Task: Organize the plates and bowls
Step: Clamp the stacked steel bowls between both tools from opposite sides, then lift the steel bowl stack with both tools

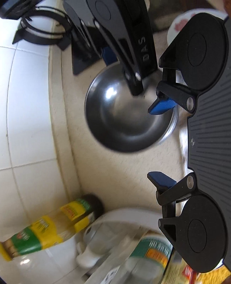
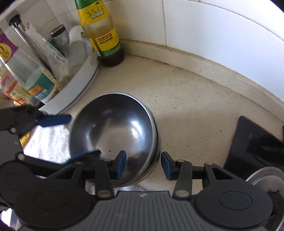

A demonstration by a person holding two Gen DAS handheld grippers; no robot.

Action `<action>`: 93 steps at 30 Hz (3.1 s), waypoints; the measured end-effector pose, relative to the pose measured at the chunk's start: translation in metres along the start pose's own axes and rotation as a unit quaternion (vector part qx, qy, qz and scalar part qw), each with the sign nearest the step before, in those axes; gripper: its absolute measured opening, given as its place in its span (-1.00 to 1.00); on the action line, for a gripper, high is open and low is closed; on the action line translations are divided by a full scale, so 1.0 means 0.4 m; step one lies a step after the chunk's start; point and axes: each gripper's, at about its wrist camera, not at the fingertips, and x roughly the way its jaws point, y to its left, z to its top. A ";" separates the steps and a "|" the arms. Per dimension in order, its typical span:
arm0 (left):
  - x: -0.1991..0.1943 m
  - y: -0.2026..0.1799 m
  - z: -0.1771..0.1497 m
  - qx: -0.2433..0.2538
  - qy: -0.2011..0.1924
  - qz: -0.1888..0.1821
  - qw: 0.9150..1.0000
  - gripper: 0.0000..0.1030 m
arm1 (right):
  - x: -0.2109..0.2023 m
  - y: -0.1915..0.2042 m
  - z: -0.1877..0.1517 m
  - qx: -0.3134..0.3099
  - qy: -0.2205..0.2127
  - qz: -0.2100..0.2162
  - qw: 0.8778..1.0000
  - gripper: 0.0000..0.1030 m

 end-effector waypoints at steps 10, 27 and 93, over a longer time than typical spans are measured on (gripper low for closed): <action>0.026 -0.035 0.007 0.005 -0.010 -0.034 0.999 0.61 | 0.027 -0.027 0.001 0.023 0.006 0.000 1.000 0.14; 0.059 -0.094 0.074 0.051 -0.021 -0.037 0.998 0.54 | -0.012 -0.134 0.038 0.086 -0.007 0.013 0.996 0.24; 0.088 0.047 -0.078 0.150 -0.072 -0.064 0.984 1.00 | 0.110 -0.012 0.106 -0.344 0.080 0.076 0.933 0.65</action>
